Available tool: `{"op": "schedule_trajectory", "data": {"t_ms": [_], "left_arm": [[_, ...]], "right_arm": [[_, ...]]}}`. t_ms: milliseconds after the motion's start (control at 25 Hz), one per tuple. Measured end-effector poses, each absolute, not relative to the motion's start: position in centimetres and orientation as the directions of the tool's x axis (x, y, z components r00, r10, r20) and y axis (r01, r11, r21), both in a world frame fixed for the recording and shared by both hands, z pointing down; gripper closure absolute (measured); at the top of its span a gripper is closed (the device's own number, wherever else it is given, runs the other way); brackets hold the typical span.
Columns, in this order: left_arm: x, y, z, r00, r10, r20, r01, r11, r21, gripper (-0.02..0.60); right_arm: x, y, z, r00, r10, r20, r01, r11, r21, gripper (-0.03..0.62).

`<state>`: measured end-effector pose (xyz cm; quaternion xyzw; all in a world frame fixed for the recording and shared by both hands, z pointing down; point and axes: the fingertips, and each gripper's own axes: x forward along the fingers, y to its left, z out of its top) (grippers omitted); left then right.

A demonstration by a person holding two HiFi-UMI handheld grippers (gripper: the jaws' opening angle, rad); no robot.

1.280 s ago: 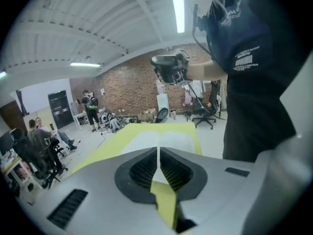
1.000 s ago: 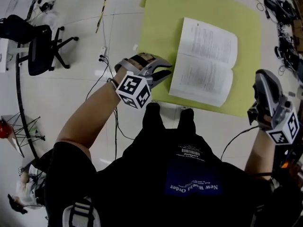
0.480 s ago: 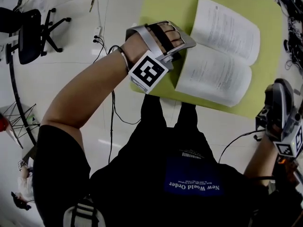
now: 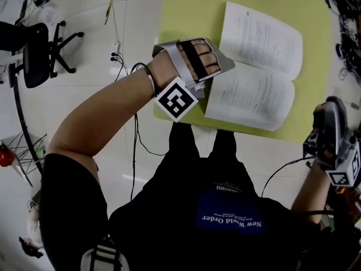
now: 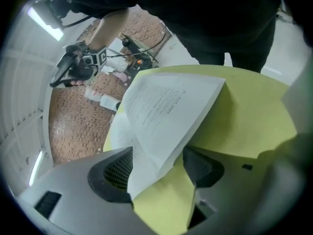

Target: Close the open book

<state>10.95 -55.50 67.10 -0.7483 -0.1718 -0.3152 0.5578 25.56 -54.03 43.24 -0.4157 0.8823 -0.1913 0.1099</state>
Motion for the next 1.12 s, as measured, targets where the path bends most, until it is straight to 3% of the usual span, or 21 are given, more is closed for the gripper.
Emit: {"op": "schedule_trajectory", "data": {"t_ms": [200,280,400,600,840,1000,1120], "left_arm": [[12.7,-54.3,66.0,0.724,-0.075,0.686,0.672,-0.146,-0.726,0.275],[12.5,-53.7,66.1,0.719,-0.03,0.694,0.682,-0.159,-0.714,0.35],[11.9,-53.1,65.5,0.698,0.053,0.714,0.701,-0.255,-0.666,0.416],[11.0,-52.0,63.9,0.604,0.321,0.729,0.74,-0.566,-0.363,0.448],[11.8,-54.2,62.7,0.667,0.55,0.503,0.579,-0.807,0.116,0.457],[11.9,-57.7,63.5,0.778,0.524,0.345,0.375,-0.829,0.414,0.479],[11.9,-59.1,64.2,0.819,0.474,0.324,0.28,-0.822,0.495,0.488]], "right_arm": [[28.7,-53.3,42.1,-0.604,-0.795,-0.047,-0.688,0.551,-0.472,0.606],[29.0,-53.2,42.2,-0.599,-0.799,-0.05,-0.688,0.546,-0.478,0.606],[29.1,-53.1,42.5,-0.594,-0.803,-0.052,-0.691,0.542,-0.478,0.606],[29.4,-53.1,42.5,-0.582,-0.811,-0.062,-0.688,0.532,-0.494,0.606],[29.4,-52.9,42.4,-0.586,-0.806,-0.079,-0.678,0.542,-0.498,0.606],[29.6,-52.8,42.3,-0.585,-0.806,-0.093,-0.67,0.545,-0.504,0.606],[29.7,-52.6,42.5,-0.588,-0.804,-0.094,-0.668,0.548,-0.504,0.606]]}}
